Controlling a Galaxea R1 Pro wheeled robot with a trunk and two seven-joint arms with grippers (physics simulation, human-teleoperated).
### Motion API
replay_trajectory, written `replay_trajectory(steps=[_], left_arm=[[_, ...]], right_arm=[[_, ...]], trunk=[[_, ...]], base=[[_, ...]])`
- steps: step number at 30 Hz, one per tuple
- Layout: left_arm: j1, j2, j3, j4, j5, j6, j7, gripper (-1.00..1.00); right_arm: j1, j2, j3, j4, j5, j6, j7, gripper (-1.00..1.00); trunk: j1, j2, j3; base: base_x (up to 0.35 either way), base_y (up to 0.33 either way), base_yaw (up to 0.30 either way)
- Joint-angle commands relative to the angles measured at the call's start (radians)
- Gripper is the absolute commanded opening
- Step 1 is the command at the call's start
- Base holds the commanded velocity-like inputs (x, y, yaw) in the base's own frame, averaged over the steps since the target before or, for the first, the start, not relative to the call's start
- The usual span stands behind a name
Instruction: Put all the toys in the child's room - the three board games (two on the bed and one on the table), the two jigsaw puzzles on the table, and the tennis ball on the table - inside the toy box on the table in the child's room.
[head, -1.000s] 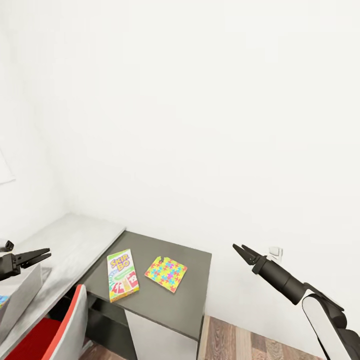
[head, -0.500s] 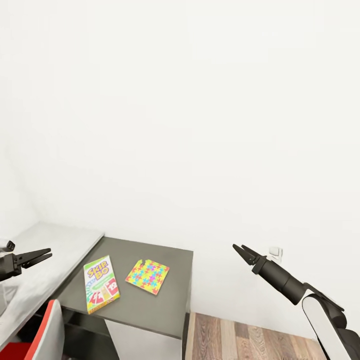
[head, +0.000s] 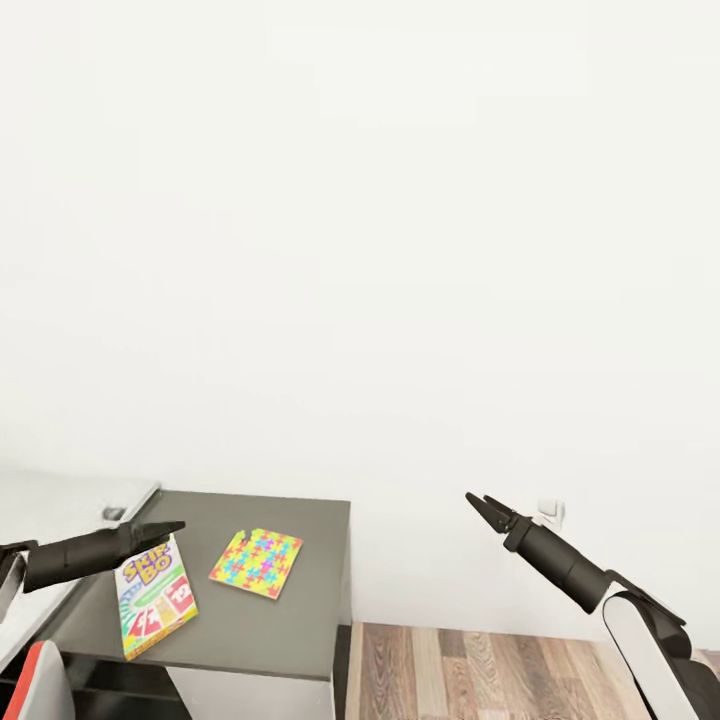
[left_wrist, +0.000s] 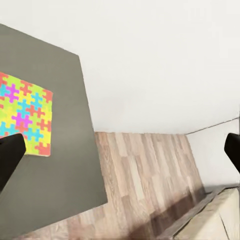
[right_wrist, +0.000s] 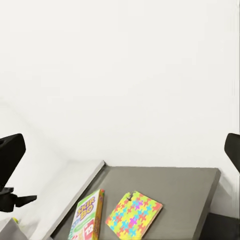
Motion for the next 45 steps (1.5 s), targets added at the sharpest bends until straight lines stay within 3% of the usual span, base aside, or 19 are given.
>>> replay_trajectory(steps=[1, 4, 5, 7, 10, 12, 22, 30, 36, 40, 45], left_arm=[[-0.015, -0.037, -0.008, 0.0, 0.0, 0.013, 0.109, 1.0], [-0.045, -0.085, -0.014, 0.0, -0.001, 0.016, 0.276, 1.0], [-0.062, -0.11, -0.017, 0.001, -0.001, 0.016, 0.379, 1.0], [-0.079, -0.136, -0.019, 0.006, 0.002, 0.012, 0.505, 1.0], [-0.089, -0.15, -0.018, 0.01, 0.006, 0.009, 0.603, 1.0], [-0.092, -0.154, -0.016, 0.011, 0.007, 0.008, 0.635, 1.0], [-0.095, -0.154, -0.014, 0.013, 0.004, 0.005, 0.68, 1.0], [-0.095, -0.155, -0.014, 0.014, 0.004, 0.005, 0.681, 1.0], [-0.095, -0.154, -0.014, 0.013, 0.003, 0.005, 0.682, 1.0], [-0.095, -0.154, -0.014, 0.014, 0.001, 0.005, 0.683, 1.0], [-0.095, -0.154, -0.014, 0.014, -0.001, 0.003, 0.684, 1.0]], right_arm=[[-0.001, 0.0, -0.001, 0.014, -0.008, 0.008, -0.007, 1.0], [-0.001, -0.001, -0.001, 0.038, -0.008, 0.007, -0.026, 1.0], [-0.001, 0.0, -0.001, 0.057, -0.008, 0.006, -0.04, 1.0], [-0.001, 0.0, -0.001, 0.091, -0.007, 0.004, -0.058, 1.0], [-0.001, 0.001, 0.002, 0.14, -0.007, -0.016, -0.071, 1.0], [0.0, 0.001, 0.006, 0.163, -0.006, -0.037, -0.076, 1.0], [-0.002, 0.002, 0.013, 0.182, -0.005, -0.066, -0.09, 1.0], [-0.005, 0.002, 0.016, 0.175, -0.009, -0.058, -0.191, 1.0], [-0.007, 0.003, 0.019, 0.176, -0.007, -0.056, -0.207, 1.0], [-0.013, 0.003, 0.043, 0.176, 0.018, -0.054, -0.244, 1.0], [-0.035, 0.006, 0.08, 0.18, 0.054, -0.052, -0.345, 1.0]], trunk=[[0.001, -0.002, -0.002], [0.001, -0.002, -0.002], [0.001, -0.002, -0.002], [0.001, -0.002, -0.002], [0.001, -0.002, -0.002], [0.001, -0.002, -0.002], [0.001, -0.002, -0.002], [0.001, -0.002, -0.002], [0.001, -0.002, -0.002], [0.001, -0.002, -0.002], [0.001, -0.002, -0.002]], base=[[0.0, 0.0, -0.28], [0.0, 0.0, -0.28], [0.0, 0.0, -0.28], [0.0, 0.0, -0.28], [0.0, 0.0, -0.28], [0.0, 0.0, -0.254], [0.0, 0.0, -0.058], [0.0, 0.0, -0.002], [0.0, 0.0, 0.0], [0.028, 0.0, 0.0], [0.18, 0.007, 0.0]])
